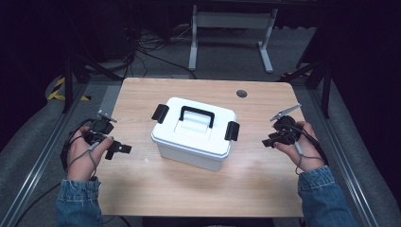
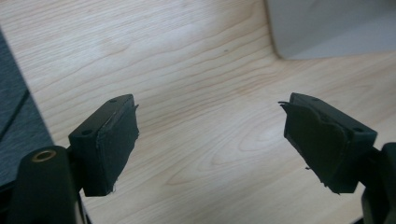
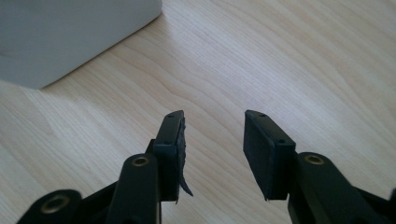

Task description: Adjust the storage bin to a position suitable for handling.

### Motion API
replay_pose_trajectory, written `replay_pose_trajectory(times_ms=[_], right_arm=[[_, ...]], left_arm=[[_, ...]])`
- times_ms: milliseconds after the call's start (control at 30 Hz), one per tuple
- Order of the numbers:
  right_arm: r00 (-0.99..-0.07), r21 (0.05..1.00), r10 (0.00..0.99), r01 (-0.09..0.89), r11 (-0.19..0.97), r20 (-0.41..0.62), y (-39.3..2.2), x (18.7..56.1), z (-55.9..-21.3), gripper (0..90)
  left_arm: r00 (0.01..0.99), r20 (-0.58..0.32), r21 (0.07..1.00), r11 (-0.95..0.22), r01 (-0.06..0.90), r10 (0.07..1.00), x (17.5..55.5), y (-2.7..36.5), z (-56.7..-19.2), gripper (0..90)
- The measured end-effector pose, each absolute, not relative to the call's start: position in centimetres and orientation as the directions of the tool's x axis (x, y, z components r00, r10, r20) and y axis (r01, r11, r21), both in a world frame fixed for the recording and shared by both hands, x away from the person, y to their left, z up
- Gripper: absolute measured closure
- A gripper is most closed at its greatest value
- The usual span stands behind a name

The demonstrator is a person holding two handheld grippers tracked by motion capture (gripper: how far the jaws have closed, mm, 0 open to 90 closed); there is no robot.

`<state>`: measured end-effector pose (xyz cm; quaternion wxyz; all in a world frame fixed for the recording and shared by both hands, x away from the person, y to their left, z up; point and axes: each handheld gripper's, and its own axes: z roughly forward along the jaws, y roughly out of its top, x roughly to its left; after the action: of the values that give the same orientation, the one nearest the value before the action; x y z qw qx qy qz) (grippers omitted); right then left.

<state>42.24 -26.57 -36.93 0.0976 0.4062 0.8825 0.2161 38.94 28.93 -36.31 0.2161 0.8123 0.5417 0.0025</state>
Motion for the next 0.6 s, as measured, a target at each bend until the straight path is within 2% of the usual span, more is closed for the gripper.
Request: replay_pose_trajectory(times_ms=[200, 233, 333, 367, 433, 467, 600], right_arm=[[-0.688, 0.530, 0.725, 0.614, 0.586, -0.004, -26.3, 42.2, -36.2, 61.3], [-0.685, 0.528, 0.728, 0.617, 0.584, -0.005, -26.2, 42.4, -36.0, 56.4], [-0.624, 0.475, 0.779, 0.705, 0.526, 0.064, -26.3, 42.9, -35.8, 48.6], [-0.621, 0.463, 0.781, 0.713, 0.526, 0.069, -26.4, 43.3, -35.8, 49.0], [-0.630, 0.459, 0.775, 0.704, 0.542, 0.052, -26.3, 43.5, -35.6, 51.8], [-0.656, 0.448, 0.755, 0.682, 0.578, 0.024, -26.2, 43.9, -35.4, 49.9], [-0.655, 0.451, 0.755, 0.686, 0.571, 0.040, -26.0, 44.2, -34.8, 40.0]], left_arm=[[0.417, -0.255, 0.343, -0.322, 0.883, 0.872, 39.4, 29.1, -36.2, 19.2], [0.422, -0.261, 0.341, -0.326, 0.882, 0.868, 39.5, 29.1, -36.1, 19.0], [0.422, -0.261, 0.343, -0.325, 0.881, 0.868, 39.7, 29.1, -36.0, 18.3], [0.423, -0.259, 0.343, -0.327, 0.881, 0.869, 39.9, 29.1, -35.9, 18.3], [0.417, -0.254, 0.344, -0.321, 0.882, 0.873, 40.0, 29.1, -35.9, 18.3], [0.412, -0.249, 0.348, -0.316, 0.883, 0.876, 40.2, 29.1, -35.8, 18.1], [0.421, -0.246, 0.360, -0.321, 0.876, 0.873, 40.6, 29.0, -35.8, 18.1]])
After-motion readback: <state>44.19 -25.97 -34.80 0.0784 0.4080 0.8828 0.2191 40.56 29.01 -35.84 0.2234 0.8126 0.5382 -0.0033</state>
